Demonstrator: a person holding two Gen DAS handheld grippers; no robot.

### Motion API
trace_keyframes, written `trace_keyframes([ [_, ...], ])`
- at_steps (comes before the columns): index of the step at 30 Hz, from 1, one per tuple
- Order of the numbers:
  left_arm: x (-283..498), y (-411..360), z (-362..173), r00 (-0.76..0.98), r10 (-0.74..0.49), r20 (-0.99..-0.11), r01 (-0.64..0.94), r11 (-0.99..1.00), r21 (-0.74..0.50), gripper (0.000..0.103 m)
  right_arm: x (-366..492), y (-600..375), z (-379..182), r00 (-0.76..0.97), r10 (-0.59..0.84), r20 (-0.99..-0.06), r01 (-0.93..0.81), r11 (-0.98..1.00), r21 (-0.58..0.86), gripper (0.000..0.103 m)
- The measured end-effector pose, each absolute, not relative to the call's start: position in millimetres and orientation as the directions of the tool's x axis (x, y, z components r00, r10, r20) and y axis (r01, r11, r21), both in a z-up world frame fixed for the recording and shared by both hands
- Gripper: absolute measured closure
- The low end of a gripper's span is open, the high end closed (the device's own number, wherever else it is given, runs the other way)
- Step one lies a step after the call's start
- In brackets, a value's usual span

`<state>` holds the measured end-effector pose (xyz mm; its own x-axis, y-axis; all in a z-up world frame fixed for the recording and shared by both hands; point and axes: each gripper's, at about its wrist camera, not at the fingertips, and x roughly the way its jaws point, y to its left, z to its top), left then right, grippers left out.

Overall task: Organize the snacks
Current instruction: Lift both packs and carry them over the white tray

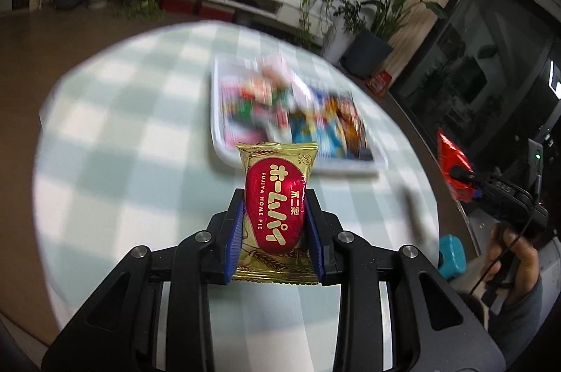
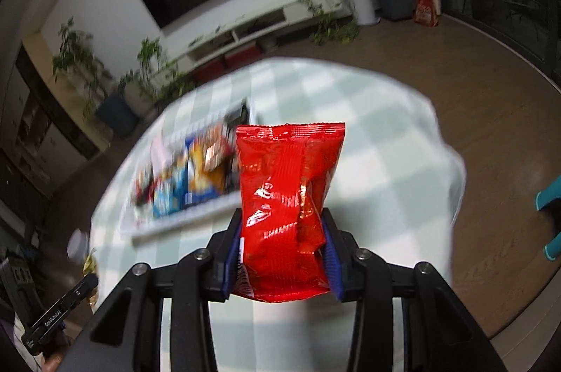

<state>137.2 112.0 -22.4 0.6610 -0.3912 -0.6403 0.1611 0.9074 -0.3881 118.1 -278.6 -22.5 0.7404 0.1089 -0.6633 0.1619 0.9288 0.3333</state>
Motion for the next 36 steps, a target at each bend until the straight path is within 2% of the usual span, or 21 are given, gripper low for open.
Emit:
trace_keyframes([
  [5, 186, 111, 33, 0.721, -0.354, -0.596, 0.186, 0.927, -0.326, 0.074, 144, -282, 32, 0.805, 0.109, -0.584, 0.102, 0.943, 0.316, 0.060],
  [11, 249, 86, 46, 0.715, -0.329, -0.617, 0.197, 0.941, -0.274, 0.074, 197, -233, 66, 0.823, 0.201, -0.531, -0.060, 0.961, 0.271, 0.060],
  [17, 291, 55, 7, 0.665, -0.276, -0.694, 0.196, 0.961, -0.195, 0.074, 265, -180, 25, 0.735, 0.243, -0.632, -0.123, 0.966, 0.229, 0.060],
  [23, 313, 45, -34, 0.631, -0.241, -0.737, 0.194, 0.969, -0.150, 0.074, 293, -155, -17, 0.672, 0.234, -0.702, -0.148, 0.972, 0.182, 0.060],
  [36, 331, 45, -72, 0.614, -0.217, -0.759, 0.187, 0.974, -0.128, 0.073, 300, -145, -66, 0.620, 0.195, -0.760, -0.141, 0.980, 0.137, 0.060],
])
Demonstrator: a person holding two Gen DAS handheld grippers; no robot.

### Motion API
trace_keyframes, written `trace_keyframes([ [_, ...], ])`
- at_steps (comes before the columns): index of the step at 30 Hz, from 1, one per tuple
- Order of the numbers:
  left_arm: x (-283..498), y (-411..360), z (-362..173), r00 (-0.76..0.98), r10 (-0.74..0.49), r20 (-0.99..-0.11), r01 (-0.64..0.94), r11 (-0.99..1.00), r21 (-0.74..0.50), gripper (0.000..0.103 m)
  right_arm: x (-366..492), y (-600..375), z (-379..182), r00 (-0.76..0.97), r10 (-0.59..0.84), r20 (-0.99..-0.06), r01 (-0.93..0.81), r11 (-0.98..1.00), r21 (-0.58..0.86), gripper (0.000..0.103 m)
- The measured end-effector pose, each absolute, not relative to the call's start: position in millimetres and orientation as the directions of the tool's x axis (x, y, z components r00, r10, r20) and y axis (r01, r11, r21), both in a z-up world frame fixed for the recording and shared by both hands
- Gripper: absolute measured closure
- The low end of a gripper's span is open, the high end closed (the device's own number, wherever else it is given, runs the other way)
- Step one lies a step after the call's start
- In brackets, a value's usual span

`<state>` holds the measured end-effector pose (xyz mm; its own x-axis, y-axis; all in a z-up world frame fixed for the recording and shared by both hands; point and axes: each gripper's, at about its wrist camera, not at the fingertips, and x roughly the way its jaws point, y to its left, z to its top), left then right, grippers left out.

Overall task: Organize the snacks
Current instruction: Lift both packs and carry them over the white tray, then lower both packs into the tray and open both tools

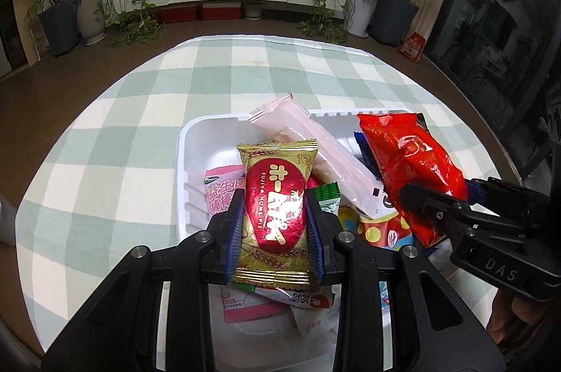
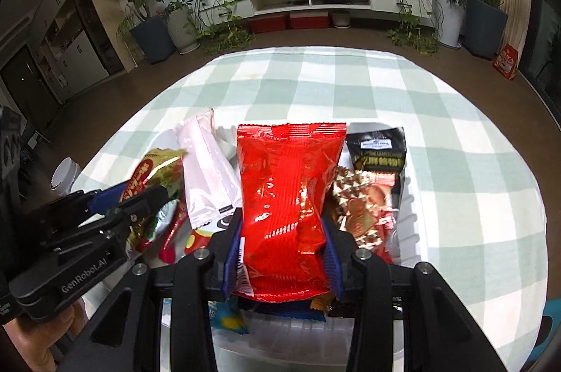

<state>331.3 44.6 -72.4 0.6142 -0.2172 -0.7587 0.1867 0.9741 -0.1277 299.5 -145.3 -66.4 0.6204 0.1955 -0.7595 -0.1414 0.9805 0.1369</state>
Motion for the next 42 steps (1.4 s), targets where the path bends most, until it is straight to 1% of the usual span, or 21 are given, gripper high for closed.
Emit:
trace_keyframes([
  [12, 330, 42, -78, 0.603, -0.192, -0.774, 0.183, 0.978, -0.099, 0.072, 303, -143, -81, 0.594, 0.213, -0.776, -0.131, 0.977, 0.168, 0.060],
  [22, 340, 44, -91, 0.599, -0.177, -0.781, 0.161, 0.982, -0.100, 0.072, 304, -137, -87, 0.599, 0.185, -0.779, -0.119, 0.983, 0.142, 0.060],
  [37, 339, 41, -101, 0.653, -0.156, -0.741, 0.150, 0.986, -0.075, 0.072, 300, -128, -93, 0.636, 0.114, -0.763, -0.090, 0.993, 0.074, 0.059],
  [40, 334, 42, -99, 0.664, -0.167, -0.729, 0.152, 0.985, -0.088, 0.072, 300, -124, -92, 0.636, 0.095, -0.766, -0.102, 0.994, 0.039, 0.059],
  [42, 330, 44, -98, 0.677, -0.168, -0.716, 0.147, 0.985, -0.093, 0.071, 299, -120, -91, 0.640, 0.085, -0.764, -0.110, 0.994, 0.018, 0.058],
])
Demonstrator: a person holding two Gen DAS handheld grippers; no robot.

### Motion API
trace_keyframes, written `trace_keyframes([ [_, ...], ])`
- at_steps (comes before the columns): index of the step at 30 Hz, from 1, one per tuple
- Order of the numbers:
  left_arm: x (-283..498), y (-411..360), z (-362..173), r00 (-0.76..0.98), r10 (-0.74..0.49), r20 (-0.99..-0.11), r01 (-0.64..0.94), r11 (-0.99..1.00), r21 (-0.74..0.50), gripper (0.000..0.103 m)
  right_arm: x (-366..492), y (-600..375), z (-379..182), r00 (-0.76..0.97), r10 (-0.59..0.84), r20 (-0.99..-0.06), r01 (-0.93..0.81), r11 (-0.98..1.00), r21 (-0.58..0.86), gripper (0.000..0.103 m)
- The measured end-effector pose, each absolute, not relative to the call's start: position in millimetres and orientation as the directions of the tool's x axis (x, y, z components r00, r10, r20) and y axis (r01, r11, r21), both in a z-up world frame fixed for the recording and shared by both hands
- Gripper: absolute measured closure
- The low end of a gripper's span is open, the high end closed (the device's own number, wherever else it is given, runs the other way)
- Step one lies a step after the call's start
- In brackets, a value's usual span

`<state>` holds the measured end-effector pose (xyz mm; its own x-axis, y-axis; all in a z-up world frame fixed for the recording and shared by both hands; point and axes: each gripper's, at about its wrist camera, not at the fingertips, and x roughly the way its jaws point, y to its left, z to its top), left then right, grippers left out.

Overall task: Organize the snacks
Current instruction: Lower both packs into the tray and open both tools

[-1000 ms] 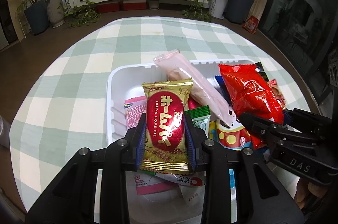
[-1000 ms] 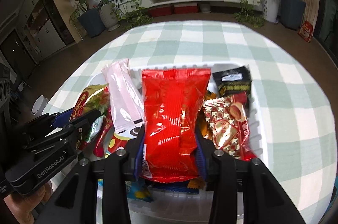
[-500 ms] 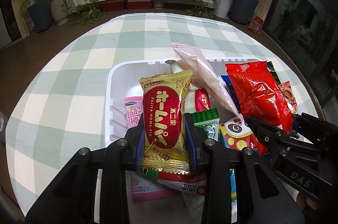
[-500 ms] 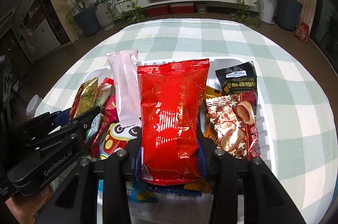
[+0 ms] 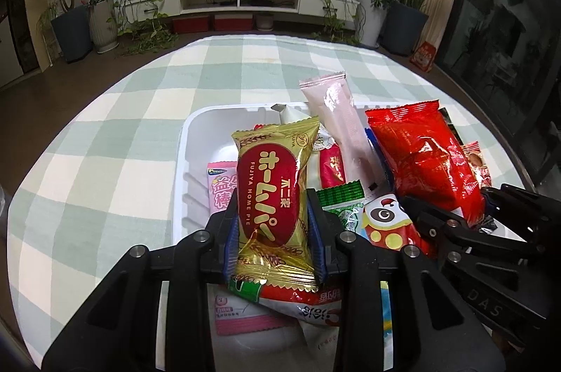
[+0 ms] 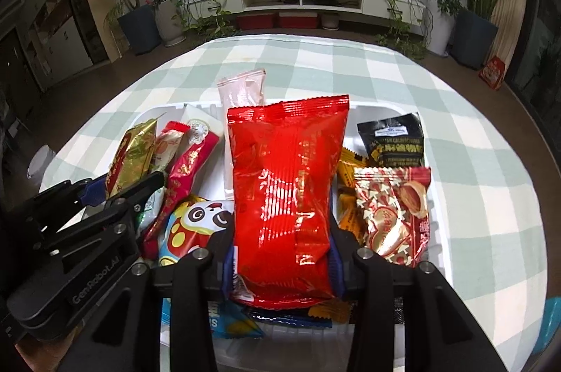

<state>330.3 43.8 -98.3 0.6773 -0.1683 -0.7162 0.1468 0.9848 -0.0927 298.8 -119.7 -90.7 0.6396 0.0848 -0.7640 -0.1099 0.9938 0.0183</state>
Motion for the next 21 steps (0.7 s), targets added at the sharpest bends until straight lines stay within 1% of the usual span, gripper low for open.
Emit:
trace_keyframes([
  [2, 329, 45, -98, 0.683, -0.161, -0.713, 0.140, 0.986, -0.088, 0.058, 299, -116, -89, 0.641, 0.067, -0.765, -0.107, 0.994, -0.003, 0.057],
  [3, 328, 46, -97, 0.685, -0.162, -0.711, 0.136, 0.986, -0.093, 0.055, 299, -114, -89, 0.642, 0.058, -0.765, -0.109, 0.994, -0.017, 0.057],
  [4, 328, 48, -97, 0.686, -0.164, -0.709, 0.131, 0.986, -0.101, 0.047, 299, -112, -88, 0.646, 0.050, -0.761, -0.114, 0.993, -0.031, 0.057],
  [5, 329, 51, -97, 0.687, -0.163, -0.708, 0.121, 0.987, -0.109, 0.042, 299, -110, -87, 0.650, 0.041, -0.759, -0.114, 0.992, -0.044, 0.056],
  [8, 328, 54, -97, 0.687, -0.174, -0.705, 0.118, 0.985, -0.128, 0.041, 300, -108, -84, 0.653, 0.031, -0.757, -0.115, 0.992, -0.059, 0.051],
  [12, 325, 54, -91, 0.697, -0.161, -0.699, 0.103, 0.987, -0.124, 0.039, 299, -107, -76, 0.673, 0.005, -0.740, -0.107, 0.990, -0.091, 0.046],
  [15, 321, 56, -86, 0.705, -0.154, -0.692, 0.093, 0.988, -0.126, 0.034, 296, -109, -71, 0.684, -0.003, -0.729, -0.101, 0.990, -0.099, 0.040],
  [17, 317, 57, -82, 0.716, -0.147, -0.682, 0.085, 0.989, -0.124, 0.025, 294, -112, -66, 0.695, -0.011, -0.719, -0.092, 0.990, -0.104, 0.035],
  [18, 314, 58, -79, 0.723, -0.146, -0.675, 0.084, 0.989, -0.123, 0.022, 292, -114, -64, 0.699, -0.015, -0.715, -0.087, 0.990, -0.107, 0.033],
  [20, 308, 58, -73, 0.738, -0.138, -0.661, 0.083, 0.990, -0.114, 0.001, 290, -117, -59, 0.706, -0.029, -0.707, -0.076, 0.990, -0.116, 0.032],
  [21, 302, 56, -69, 0.752, -0.131, -0.646, 0.085, 0.991, -0.101, 0.000, 287, -119, -55, 0.713, -0.036, -0.700, -0.066, 0.991, -0.119, 0.032],
])
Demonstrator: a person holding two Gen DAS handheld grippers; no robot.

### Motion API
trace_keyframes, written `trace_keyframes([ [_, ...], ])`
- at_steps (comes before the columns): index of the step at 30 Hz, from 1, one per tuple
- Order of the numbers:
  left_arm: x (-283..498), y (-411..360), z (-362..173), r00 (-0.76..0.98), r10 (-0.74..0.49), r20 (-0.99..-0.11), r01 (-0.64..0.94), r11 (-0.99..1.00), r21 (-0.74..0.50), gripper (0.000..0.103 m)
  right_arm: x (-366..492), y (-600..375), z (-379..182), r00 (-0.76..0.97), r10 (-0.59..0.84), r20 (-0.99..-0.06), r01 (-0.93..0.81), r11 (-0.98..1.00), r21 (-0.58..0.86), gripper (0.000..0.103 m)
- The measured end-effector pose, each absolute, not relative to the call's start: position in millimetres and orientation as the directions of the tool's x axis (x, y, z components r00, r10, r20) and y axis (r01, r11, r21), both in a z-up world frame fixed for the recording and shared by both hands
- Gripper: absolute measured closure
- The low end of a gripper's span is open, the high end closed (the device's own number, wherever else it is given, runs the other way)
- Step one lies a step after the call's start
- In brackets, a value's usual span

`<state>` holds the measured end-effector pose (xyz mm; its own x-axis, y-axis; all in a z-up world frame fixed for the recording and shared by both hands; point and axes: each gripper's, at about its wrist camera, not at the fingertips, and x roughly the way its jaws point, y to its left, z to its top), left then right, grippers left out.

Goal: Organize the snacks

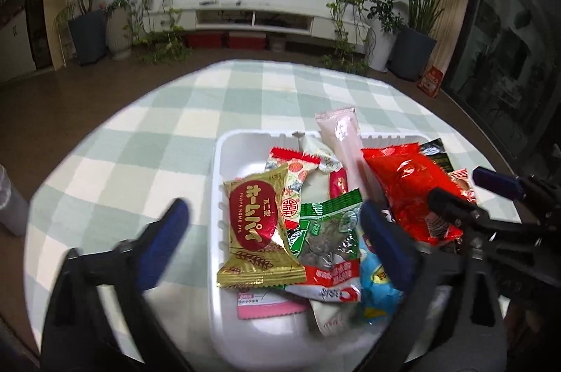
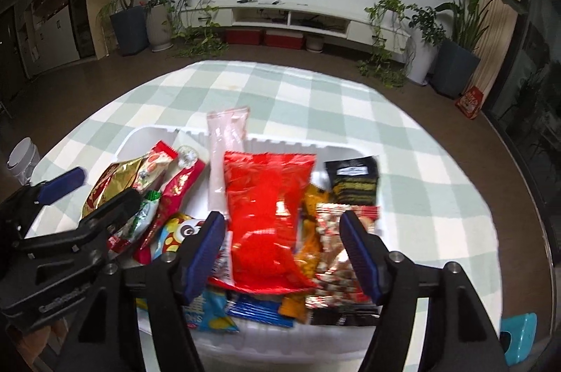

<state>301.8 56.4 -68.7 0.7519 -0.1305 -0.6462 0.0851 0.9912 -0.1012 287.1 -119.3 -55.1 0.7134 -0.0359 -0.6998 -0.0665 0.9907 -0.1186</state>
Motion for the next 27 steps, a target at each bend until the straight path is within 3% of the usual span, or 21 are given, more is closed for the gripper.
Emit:
trace_keyframes([
  [2, 287, 52, -58, 0.782, -0.119, -0.612, 0.098, 0.993, -0.068, 0.000, 278, -125, -46, 0.735, -0.037, -0.677, -0.056, 0.992, -0.114, 0.023],
  [6, 253, 42, -33, 0.835, -0.111, -0.539, 0.120, 0.993, -0.018, 0.000, 245, -137, -30, 0.786, -0.012, -0.619, -0.052, 0.995, -0.085, 0.016],
  [8, 232, 37, -20, 0.853, -0.149, -0.500, 0.157, 0.987, -0.026, 0.000, 224, -145, -24, 0.806, 0.015, -0.592, -0.055, 0.997, -0.050, 0.006],
  [11, 192, 30, -7, 0.857, -0.225, -0.463, 0.222, 0.973, -0.061, 0.000, 179, -157, -17, 0.855, 0.054, -0.516, -0.062, 0.998, 0.001, 0.000],
  [16, 115, 25, -16, 0.861, -0.165, -0.481, 0.137, 0.986, -0.092, 0.000, 112, -175, -28, 0.892, 0.062, -0.448, -0.042, 0.998, 0.055, 0.000],
  [21, 59, 43, -23, 0.824, -0.261, -0.502, 0.125, 0.949, -0.289, 0.000, 66, -186, -31, 0.894, 0.071, -0.442, -0.022, 0.993, 0.115, 0.000],
  [27, 7, 43, 5, 0.837, -0.283, -0.468, 0.151, 0.942, -0.300, 0.000, 16, -178, -29, 0.900, 0.079, -0.429, -0.042, 0.995, 0.095, 0.000],
])
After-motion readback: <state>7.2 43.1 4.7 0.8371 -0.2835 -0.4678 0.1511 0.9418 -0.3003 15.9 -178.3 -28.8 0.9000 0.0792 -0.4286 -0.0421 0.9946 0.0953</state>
